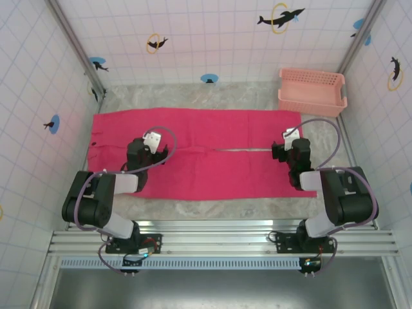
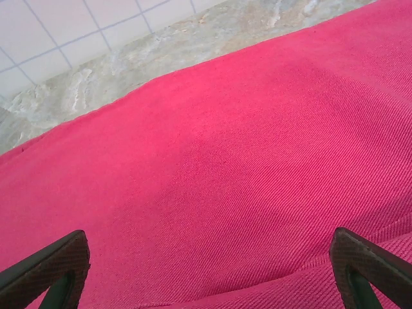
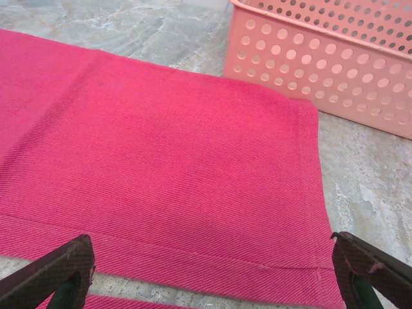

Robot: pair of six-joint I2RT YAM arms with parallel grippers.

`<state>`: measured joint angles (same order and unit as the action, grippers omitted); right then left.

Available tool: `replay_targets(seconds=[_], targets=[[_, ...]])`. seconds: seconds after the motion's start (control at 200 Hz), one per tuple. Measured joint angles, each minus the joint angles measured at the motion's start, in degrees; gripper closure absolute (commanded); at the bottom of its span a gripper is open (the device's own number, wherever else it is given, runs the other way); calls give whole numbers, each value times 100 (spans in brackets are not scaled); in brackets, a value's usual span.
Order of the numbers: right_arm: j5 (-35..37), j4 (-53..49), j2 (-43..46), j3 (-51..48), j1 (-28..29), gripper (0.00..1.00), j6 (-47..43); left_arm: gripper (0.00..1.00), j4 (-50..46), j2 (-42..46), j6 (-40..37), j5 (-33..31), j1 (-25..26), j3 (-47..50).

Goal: Roll up the long pants

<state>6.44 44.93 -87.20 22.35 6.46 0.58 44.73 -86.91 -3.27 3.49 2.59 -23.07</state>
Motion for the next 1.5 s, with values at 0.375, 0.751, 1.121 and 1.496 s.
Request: replay_targets(seconds=[0.375,0.751,1.121,1.496], targets=[[-2,0,0,2,0,2,0,2,0,0,2,0,0,0],[101,-887,133,404,-22,3,55,2,-890,120,-4,-42,0,-411],[654,-4557,1853,2450,2594,8,-732,3,-5554,634,199,-981,0,-4389],[920,-7049,918,2592,6000,23,-1095,3,-7309,1091,-85,-2105,0,-4616]])
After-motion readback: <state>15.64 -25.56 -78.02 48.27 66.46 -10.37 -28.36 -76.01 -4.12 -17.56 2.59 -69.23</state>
